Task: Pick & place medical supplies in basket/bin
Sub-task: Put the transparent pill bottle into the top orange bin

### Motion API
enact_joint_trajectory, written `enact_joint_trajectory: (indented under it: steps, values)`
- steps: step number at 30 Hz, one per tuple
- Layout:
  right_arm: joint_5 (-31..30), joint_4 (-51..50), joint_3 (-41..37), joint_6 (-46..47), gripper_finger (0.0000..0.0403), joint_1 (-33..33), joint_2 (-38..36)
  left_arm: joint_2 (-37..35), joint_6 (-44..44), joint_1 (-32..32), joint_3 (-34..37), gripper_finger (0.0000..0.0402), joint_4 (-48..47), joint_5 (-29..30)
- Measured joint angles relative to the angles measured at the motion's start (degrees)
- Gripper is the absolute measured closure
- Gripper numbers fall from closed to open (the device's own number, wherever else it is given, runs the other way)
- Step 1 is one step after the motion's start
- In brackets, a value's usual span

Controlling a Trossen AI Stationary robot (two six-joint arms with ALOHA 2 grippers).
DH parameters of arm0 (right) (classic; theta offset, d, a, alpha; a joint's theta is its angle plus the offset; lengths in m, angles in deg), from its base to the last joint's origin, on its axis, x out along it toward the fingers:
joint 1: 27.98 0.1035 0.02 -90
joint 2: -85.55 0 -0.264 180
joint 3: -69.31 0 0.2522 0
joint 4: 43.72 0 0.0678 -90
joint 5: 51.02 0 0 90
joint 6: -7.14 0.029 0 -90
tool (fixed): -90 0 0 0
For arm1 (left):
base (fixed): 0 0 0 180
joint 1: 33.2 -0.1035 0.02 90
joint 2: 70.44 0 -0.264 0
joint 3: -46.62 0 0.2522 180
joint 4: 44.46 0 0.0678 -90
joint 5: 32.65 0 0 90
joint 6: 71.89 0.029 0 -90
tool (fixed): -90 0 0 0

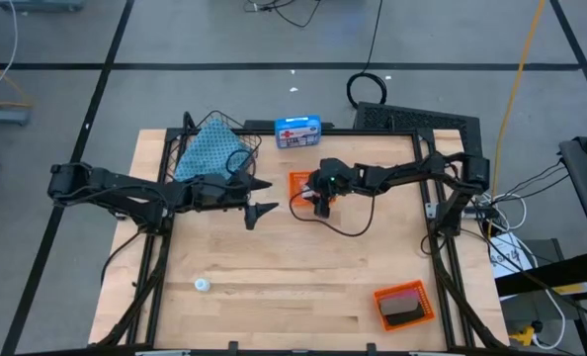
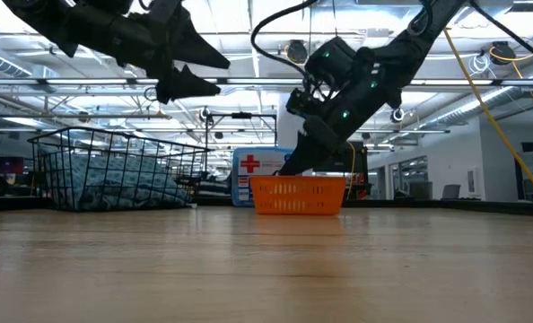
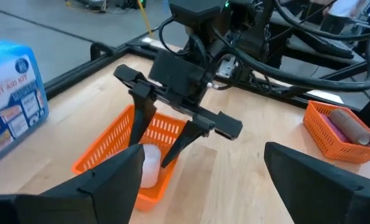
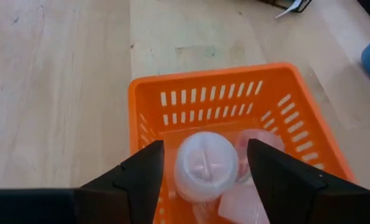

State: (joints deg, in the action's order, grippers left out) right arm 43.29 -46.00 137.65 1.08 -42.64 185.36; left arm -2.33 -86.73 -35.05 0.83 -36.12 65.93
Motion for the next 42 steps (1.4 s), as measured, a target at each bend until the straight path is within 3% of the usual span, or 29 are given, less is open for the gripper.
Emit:
enact_joint_trajectory:
  steps: [5,10,15,21,24,33,42]
  values:
    - [-0.1,-2.4,0.0,-2.5,0.0177,0.0,-5.8,-7.5,1.2,3.7,-0.1,0.0076,-6.8,0.1]
    - [0.0,-5.9,0.0,-2.6,0.0177,0.1,-14.2,-13.1,0.2,14.4,-1.5,0.0076,-21.0,1.9]
    - [0.1,-8.7,0.0,-2.2,0.0177,0.5,-21.3,-10.8,-14.5,26.8,-5.3,0.0082,-41.1,7.9]
    - [0.0,-8.7,0.0,-3.8,0.0182,1.9,-25.3,-5.6,-38.0,36.1,-8.6,0.0099,-64.0,6.2]
    - [0.0,-8.3,0.0,-4.1,0.0185,2.4,-25.3,-5.5,-50.6,41.4,-7.6,0.0107,-70.9,5.9]
    - [0.0,-8.1,-0.7,-4.2,0.0186,2.4,-24.6,-5.5,-72.5,53.5,-5.1,0.0125,-74.9,-5.6]
    - [0.2,-8.3,-2.9,-5.0,0.0186,2.7,-24.5,-2.4,-83.4,62.3,-3.0,0.0124,-69.6,-7.4]
